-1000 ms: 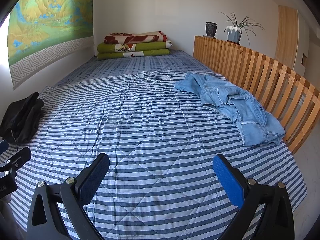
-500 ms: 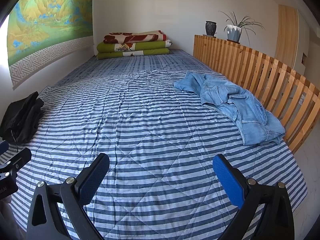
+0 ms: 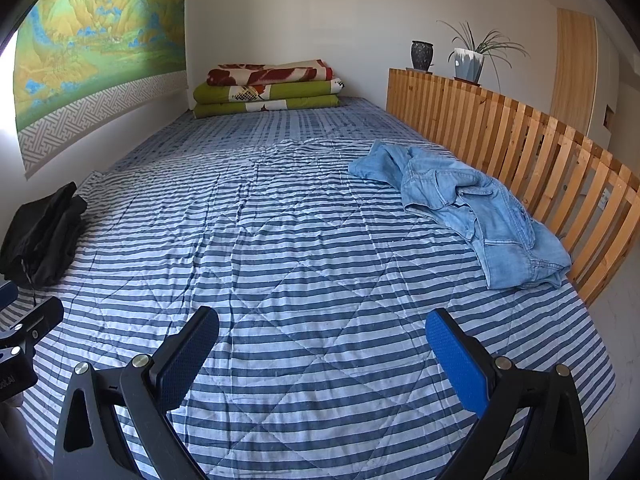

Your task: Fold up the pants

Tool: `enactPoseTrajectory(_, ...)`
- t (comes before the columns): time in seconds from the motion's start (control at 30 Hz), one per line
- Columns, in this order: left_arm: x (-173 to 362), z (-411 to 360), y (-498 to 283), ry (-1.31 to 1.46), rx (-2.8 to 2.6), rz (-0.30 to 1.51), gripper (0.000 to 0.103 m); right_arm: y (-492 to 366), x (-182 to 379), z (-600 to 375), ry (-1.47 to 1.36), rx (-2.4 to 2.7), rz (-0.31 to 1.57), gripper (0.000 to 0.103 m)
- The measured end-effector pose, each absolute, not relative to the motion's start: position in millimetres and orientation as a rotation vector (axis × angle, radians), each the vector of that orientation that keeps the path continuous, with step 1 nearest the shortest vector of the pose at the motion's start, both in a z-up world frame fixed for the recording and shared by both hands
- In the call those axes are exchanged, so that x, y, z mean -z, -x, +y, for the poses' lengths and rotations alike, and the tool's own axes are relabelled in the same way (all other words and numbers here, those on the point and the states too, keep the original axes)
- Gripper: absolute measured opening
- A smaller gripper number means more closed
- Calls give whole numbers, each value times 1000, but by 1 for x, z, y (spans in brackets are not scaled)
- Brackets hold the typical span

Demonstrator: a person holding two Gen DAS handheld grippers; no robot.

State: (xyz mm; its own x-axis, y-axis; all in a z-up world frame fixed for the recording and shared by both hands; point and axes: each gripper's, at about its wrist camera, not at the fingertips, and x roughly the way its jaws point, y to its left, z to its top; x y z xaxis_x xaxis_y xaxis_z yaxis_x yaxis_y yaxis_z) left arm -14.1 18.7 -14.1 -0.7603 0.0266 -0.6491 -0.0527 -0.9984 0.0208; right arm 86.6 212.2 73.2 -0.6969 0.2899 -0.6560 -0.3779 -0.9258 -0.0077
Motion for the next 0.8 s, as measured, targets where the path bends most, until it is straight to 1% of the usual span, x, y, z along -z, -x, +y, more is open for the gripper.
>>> enactPoseTrajectory(0.53,33,12,31,1109,-2882,44,103,-71,-53,219,1010,-2586,161,102)
enactPoseTrajectory(0.73,52,5,48,1164,-2876,32,103,-55,-30,243,1100,-2590,271,102)
enactPoseTrajectory(0.8,56,2,54,1179,-2874,16,103,-52,-26,254,1098,-2560,268,102)
